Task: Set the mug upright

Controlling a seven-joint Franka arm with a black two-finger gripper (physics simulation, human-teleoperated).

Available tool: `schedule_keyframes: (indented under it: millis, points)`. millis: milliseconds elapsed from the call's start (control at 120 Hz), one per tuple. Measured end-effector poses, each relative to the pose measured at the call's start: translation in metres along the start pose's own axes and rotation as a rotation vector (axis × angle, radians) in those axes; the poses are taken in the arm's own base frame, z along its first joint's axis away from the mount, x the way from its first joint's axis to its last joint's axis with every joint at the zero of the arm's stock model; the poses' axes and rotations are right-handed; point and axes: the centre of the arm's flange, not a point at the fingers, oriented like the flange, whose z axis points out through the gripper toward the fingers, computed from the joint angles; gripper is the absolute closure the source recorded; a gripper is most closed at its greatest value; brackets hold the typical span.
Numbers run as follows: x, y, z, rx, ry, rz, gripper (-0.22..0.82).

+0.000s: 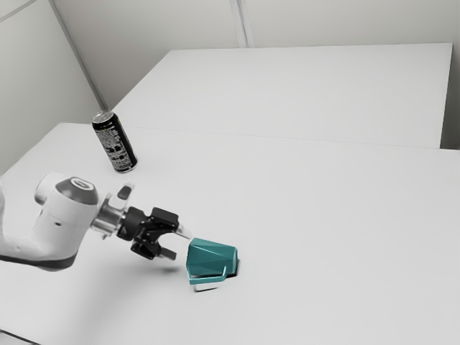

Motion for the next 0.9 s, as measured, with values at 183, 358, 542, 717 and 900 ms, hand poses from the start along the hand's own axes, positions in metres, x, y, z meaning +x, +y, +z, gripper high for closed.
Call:
schedule_keyframes:
  millis: [183, 358, 542, 717, 900]
  points:
    - [-0.009, -0.007, 0.007, -0.005, 0.047, -0.071, 0.00]
    - [-0.019, 0.000, 0.022, -0.040, 0.042, -0.109, 0.00]
    - [-0.023, 0.007, 0.025, -0.100, 0.043, -0.138, 0.00]
    - [-0.027, 0.014, 0.038, -0.143, 0.039, -0.171, 0.00]
    - [-0.032, 0.018, 0.054, -0.162, 0.031, -0.200, 0.00]
